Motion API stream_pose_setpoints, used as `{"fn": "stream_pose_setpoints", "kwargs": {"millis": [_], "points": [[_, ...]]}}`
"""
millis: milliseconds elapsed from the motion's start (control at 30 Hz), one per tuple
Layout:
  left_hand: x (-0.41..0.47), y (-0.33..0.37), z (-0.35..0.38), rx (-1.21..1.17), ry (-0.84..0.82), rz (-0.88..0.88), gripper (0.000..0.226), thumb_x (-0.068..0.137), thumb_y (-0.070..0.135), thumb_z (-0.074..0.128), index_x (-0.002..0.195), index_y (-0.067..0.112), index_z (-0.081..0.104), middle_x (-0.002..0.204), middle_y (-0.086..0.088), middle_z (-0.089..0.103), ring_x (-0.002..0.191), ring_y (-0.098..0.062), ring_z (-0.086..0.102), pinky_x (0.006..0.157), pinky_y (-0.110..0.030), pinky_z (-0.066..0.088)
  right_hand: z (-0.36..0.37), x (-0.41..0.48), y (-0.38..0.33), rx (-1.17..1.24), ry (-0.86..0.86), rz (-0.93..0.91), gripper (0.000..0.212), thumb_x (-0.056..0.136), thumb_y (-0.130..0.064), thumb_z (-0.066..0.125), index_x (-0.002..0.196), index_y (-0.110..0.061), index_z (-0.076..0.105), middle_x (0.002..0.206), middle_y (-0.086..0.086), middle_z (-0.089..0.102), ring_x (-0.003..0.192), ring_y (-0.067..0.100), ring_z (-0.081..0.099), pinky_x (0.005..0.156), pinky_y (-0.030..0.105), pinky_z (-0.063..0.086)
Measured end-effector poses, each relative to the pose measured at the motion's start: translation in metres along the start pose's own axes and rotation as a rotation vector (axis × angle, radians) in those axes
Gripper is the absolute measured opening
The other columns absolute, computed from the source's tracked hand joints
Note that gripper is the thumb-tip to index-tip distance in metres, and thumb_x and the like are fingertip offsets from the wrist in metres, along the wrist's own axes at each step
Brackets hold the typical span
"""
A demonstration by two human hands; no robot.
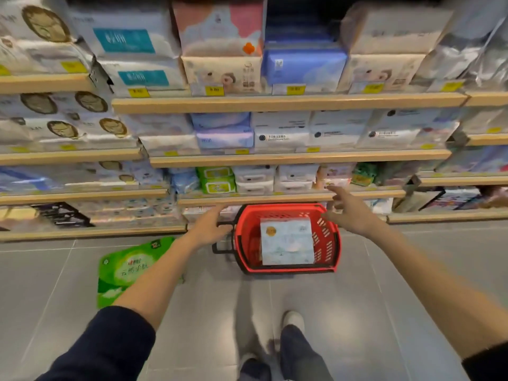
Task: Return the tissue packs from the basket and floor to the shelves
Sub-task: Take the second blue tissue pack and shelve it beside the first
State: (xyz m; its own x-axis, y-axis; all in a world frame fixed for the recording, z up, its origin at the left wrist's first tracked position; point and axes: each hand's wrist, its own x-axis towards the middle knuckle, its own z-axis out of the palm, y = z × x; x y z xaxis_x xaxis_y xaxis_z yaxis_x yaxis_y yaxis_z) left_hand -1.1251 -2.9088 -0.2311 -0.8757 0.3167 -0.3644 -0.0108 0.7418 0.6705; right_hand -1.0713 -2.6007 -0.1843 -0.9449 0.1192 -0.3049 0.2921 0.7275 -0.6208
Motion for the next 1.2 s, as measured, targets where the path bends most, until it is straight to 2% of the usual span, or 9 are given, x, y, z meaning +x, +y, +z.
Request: {"fn": "stream_pose_setpoints", "kwargs": {"millis": [100, 233, 367, 500, 700, 833, 933, 1100, 1200], "points": [[0.013, 0.000, 0.029, -0.034, -0.053, -0.022, 0.071, 0.076, 0.028, 0.060, 0.138, 0.004, 0.036, 0.140, -0.014, 0.045, 0.129, -0.028, 0.044, 0.101, -0.031, 0.038, 0.014, 0.011, 0.028, 0.006, -0.033, 0.005, 0.068, 0.080, -0.012, 0.067, 0.138, -0.008, 0.033, 0.136, 0.017, 0.047, 0.121, 0.036, 0.048, 0.098, 0.046, 0.042], [0.048, -0.014, 0.071, -0.054, -0.101, -0.068, 0.083, 0.067, 0.046, 0.054, 0.141, 0.014, 0.035, 0.144, -0.008, 0.043, 0.131, -0.026, 0.042, 0.107, -0.044, 0.036, 0.028, 0.033, 0.070, 0.045, -0.071, 0.075, 0.073, 0.075, -0.007, 0.068, 0.139, -0.011, 0.033, 0.136, 0.017, 0.048, 0.120, 0.036, 0.049, 0.099, 0.049, 0.041], [0.082, -0.023, 0.115, -0.089, -0.131, -0.145, 0.075, 0.073, 0.034, 0.064, 0.140, 0.015, 0.035, 0.132, -0.017, 0.053, 0.121, -0.031, 0.051, 0.102, -0.047, 0.041, 0.034, 0.065, 0.110, -0.022, -0.135, 0.107, 0.075, 0.074, -0.009, 0.069, 0.140, -0.011, 0.032, 0.135, 0.020, 0.047, 0.121, 0.035, 0.046, 0.099, 0.040, 0.038], [0.106, -0.022, 0.145, -0.048, -0.128, -0.175, 0.066, 0.083, 0.011, 0.064, 0.141, 0.012, 0.033, 0.122, -0.021, 0.059, 0.114, -0.033, 0.055, 0.098, -0.037, 0.042, 0.042, 0.096, 0.144, -0.064, -0.232, 0.093, 0.074, 0.078, -0.013, 0.068, 0.141, -0.011, 0.030, 0.138, 0.019, 0.041, 0.125, 0.035, 0.041, 0.101, 0.040, 0.037], [0.151, -0.064, 0.188, 0.141, -0.193, -0.184, 0.068, 0.085, 0.018, 0.061, 0.143, 0.019, 0.028, 0.136, -0.017, 0.045, 0.121, -0.030, 0.047, 0.101, -0.038, 0.041, 0.086, 0.144, 0.197, -0.086, -0.297, 0.048, 0.073, 0.081, -0.017, 0.066, 0.142, -0.014, 0.027, 0.143, 0.015, 0.037, 0.126, 0.034, 0.041, 0.099, 0.042, 0.041], [0.197, -0.104, 0.225, 0.166, -0.214, -0.206, 0.071, 0.083, 0.021, 0.063, 0.144, 0.023, 0.027, 0.137, -0.016, 0.043, 0.122, -0.032, 0.048, 0.102, -0.045, 0.042, 0.138, 0.185, 0.248, -0.136, -0.317, 0.056, 0.076, 0.079, -0.019, 0.067, 0.143, -0.016, 0.025, 0.143, 0.014, 0.036, 0.125, 0.034, 0.043, 0.096, 0.042, 0.043], [0.238, -0.141, 0.263, 0.173, -0.203, -0.186, 0.072, 0.084, 0.021, 0.063, 0.145, 0.025, 0.024, 0.140, -0.014, 0.040, 0.126, -0.032, 0.045, 0.105, -0.044, 0.039, 0.183, 0.221, 0.290, -0.176, -0.338, 0.045, 0.080, 0.079, -0.020, 0.067, 0.145, -0.020, 0.021, 0.143, 0.014, 0.035, 0.122, 0.032, 0.045, 0.095, 0.040, 0.042], [0.302, -0.214, 0.329, 0.159, -0.240, -0.203, 0.082, 0.083, 0.030, 0.063, 0.145, 0.039, 0.010, 0.143, -0.011, 0.034, 0.131, -0.030, 0.037, 0.109, -0.042, 0.032, 0.256, 0.279, 0.365, -0.231, -0.347, 0.048, 0.091, 0.077, -0.022, 0.070, 0.146, -0.026, 0.012, 0.148, 0.017, 0.024, 0.134, 0.033, 0.031, 0.099, 0.042, 0.040], [0.330, -0.245, 0.356, 0.127, -0.285, -0.206, 0.089, 0.082, 0.035, 0.063, 0.139, 0.053, -0.003, 0.146, -0.013, 0.028, 0.133, -0.033, 0.034, 0.109, -0.045, 0.031, 0.288, 0.303, 0.401, -0.142, -0.372, 0.043, 0.105, 0.069, -0.017, 0.078, 0.142, -0.037, 0.005, 0.149, 0.020, 0.017, 0.137, 0.034, 0.025, 0.104, 0.042, 0.035]]}}
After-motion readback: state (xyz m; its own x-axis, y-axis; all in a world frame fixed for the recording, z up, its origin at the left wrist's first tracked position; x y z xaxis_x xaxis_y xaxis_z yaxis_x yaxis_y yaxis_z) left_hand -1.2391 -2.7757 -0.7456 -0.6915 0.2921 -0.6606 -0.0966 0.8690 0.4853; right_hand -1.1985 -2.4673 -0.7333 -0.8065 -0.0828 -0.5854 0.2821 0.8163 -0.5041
